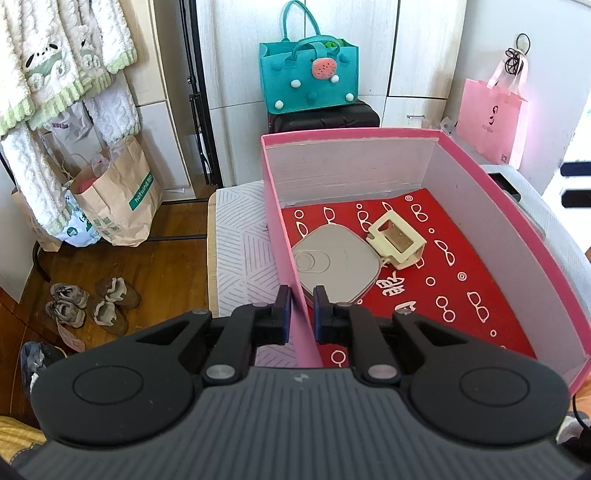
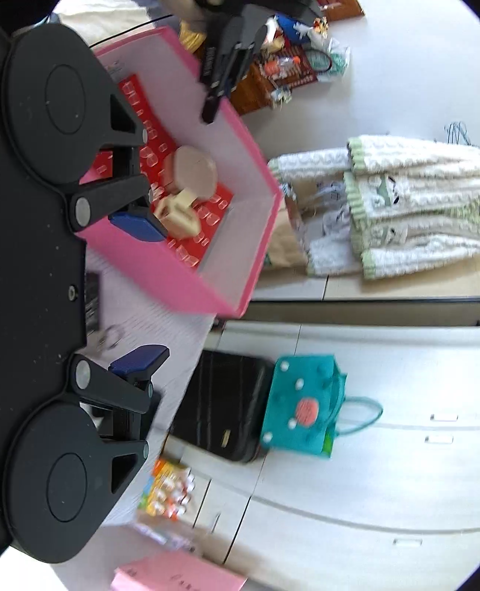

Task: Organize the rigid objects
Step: 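Grasp the white wifi router upright with the right gripper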

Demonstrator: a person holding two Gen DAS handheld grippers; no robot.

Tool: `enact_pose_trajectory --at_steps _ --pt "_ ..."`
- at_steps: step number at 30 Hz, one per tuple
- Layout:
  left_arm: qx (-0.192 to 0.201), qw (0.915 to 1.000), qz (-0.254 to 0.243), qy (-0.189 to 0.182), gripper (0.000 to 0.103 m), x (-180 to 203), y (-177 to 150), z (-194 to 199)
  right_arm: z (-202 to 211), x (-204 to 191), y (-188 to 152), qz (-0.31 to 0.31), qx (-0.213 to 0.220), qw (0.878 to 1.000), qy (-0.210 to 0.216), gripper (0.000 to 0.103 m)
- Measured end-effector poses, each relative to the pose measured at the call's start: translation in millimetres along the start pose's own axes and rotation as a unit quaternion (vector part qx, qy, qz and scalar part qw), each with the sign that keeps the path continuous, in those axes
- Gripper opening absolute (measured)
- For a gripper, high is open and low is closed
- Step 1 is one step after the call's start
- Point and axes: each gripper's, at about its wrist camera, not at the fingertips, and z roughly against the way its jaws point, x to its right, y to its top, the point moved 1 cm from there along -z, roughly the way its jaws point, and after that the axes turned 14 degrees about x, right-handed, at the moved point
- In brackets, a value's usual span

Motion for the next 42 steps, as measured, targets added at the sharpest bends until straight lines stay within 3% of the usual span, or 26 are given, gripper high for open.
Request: enact_pose_trajectory --at_steps 2,9,13,21,23,27,36,42 --pt "0.002 1.0 0.005 0.001 0.011 0 0 1 8 6 -11 -0.002 -0.002 1.0 -0.018 0.072" --pt "0.003 1.0 0.009 0.001 0.011 0 -1 1 7 36 -56 -0.064 -0.027 0.996 -0.054 0.069" --pt "0.005 1.0 0.002 0.0 0.011 2 -4 1 -7 48 -73 -0.106 -0.035 0.992 -0.052 0.052" --pt "0.004 0.9999 0.009 -0.009 0.011 -2 -3 1 -42 56 -83 -0.129 -0.025 0.99 -0.052 0.039" --pt "0.004 0.9999 0.011 -0.012 0.012 -3 -3 1 -50 57 -84 -0.126 -0.03 0.99 -0.057 0.019" --pt "0.002 0.9997 0.016 -0.016 0.012 -5 -3 1 -56 63 -83 -0.13 -0.032 0.988 -0.072 0.018" --pt "0.002 0.9998 0.012 -0.018 0.012 -4 -3 1 -34 74 -62 -0.226 -0.013 0.973 -0.042 0.018" --pt "0.002 0.9998 0.01 -0.019 0.012 -4 -4 1 -22 58 -43 -0.216 -0.003 0.976 -0.021 0.018"
